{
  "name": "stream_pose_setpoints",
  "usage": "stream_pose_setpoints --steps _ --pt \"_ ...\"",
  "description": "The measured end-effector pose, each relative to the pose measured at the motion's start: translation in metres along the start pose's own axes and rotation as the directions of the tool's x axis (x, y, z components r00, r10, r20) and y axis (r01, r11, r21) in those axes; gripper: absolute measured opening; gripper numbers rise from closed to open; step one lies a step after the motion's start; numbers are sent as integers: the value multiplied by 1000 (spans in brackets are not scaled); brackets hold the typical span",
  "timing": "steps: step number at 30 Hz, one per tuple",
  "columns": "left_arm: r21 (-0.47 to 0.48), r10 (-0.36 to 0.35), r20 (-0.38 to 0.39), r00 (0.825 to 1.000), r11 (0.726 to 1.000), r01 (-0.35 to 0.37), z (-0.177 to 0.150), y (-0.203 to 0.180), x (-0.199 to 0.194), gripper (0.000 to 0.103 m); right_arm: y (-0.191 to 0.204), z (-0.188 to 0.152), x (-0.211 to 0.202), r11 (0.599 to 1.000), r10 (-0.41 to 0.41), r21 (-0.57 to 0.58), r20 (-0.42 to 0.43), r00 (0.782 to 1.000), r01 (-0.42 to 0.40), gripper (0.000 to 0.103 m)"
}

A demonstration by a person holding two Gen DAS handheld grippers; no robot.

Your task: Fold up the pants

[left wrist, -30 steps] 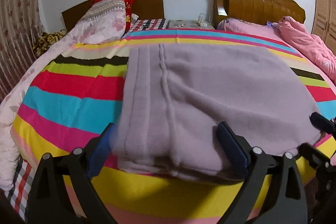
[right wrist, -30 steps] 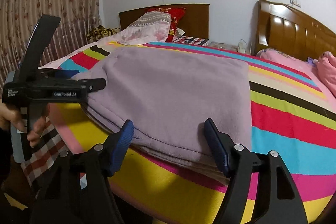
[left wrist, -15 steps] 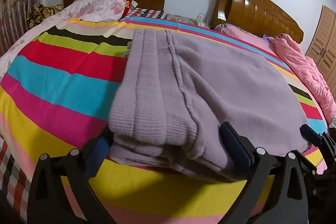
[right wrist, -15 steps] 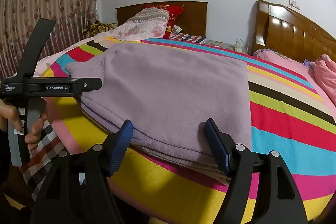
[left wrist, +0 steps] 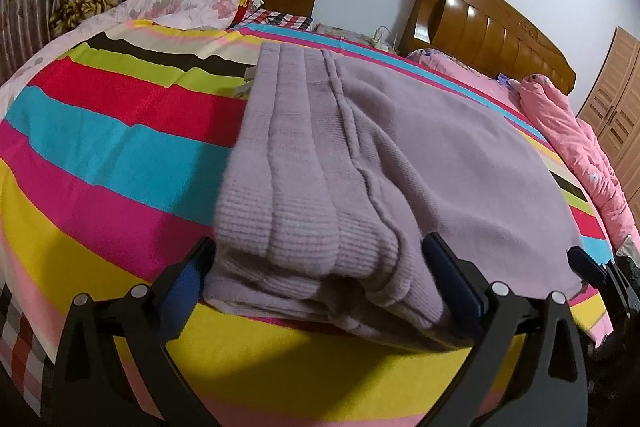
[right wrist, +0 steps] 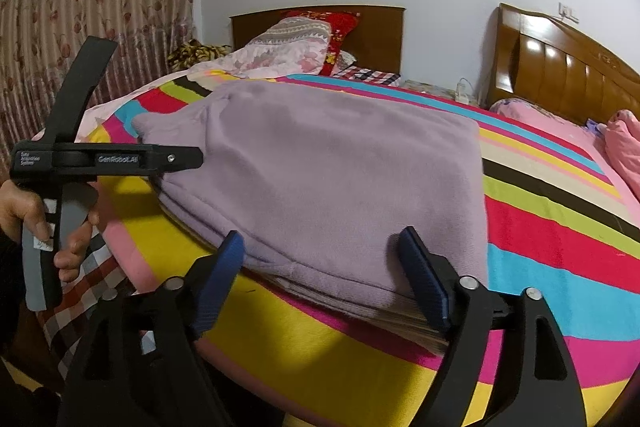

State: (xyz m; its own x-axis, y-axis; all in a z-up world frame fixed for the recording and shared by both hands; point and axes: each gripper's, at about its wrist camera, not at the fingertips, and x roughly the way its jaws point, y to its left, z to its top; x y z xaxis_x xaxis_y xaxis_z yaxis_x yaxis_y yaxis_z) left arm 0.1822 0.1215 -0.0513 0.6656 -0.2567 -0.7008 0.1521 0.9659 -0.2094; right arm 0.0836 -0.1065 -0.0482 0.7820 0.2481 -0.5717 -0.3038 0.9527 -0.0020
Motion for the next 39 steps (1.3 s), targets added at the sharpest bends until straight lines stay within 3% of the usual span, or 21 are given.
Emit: stream_pose_setpoints --steps 3,5,6,8,11,13,14,16,18,19,21,22,26,28,32,39 --pt "-30 14 1 1000 999 -14 2 0 -6 102 8 1 -2 998 -28 -60 -11 1000 27 85" --pt "-50 101 70 992 994 -98 4 -5 -28 102 4 7 -21 1000 30 1 40 999 -31 85" --pt "-54 163 138 977 986 -157 3 -9 -45 101 1 8 -29 999 44 24 63 997 -45 86" --pt "-62 254 314 915 967 -247 1 -21 -91 101 -3 8 -47 998 36 54 104 994 -42 86" --pt "-79 335 459 823 938 -337 -4 -42 -139 101 -2 1 -65 998 -12 58 119 993 5 86" --pt "-77 382 495 780 914 -399 -9 -57 -158 102 0 -8 -77 996 -47 85 125 991 36 86" --pt "-64 375 513 772 913 -402 -14 -66 -167 102 2 -11 -80 994 -58 97 128 990 45 86" --pt "-56 338 529 779 929 -365 -24 -77 -178 102 4 -16 -90 990 -82 122 139 987 65 86" --pt "-69 334 497 801 935 -347 -36 -85 -178 102 4 -22 -100 984 -115 151 154 981 92 86" --pt "-65 331 472 817 937 -343 -41 -89 -175 102 2 -22 -104 980 -134 166 161 978 107 86" --pt "-63 308 396 865 949 -309 -54 -94 -167 101 -4 -25 -114 969 -177 206 173 969 140 86" --pt "-66 308 379 873 950 -306 -60 -97 -165 101 -7 -26 -119 961 -194 229 175 965 152 86" --pt "-52 305 359 882 950 -308 -88 -111 -160 102 -12 -34 -134 942 -244 277 174 954 191 86" --pt "-31 290 343 894 954 -297 -96 -115 -159 102 -9 -37 -140 941 -260 270 185 948 206 86" --pt "-5 283 331 900 954 -299 -111 -121 -156 102 2 -36 -146 946 -276 234 219 936 225 86" --pt "-2 280 287 916 957 -292 -120 -115 -146 101 7 -38 -144 950 -268 218 214 939 222 86"
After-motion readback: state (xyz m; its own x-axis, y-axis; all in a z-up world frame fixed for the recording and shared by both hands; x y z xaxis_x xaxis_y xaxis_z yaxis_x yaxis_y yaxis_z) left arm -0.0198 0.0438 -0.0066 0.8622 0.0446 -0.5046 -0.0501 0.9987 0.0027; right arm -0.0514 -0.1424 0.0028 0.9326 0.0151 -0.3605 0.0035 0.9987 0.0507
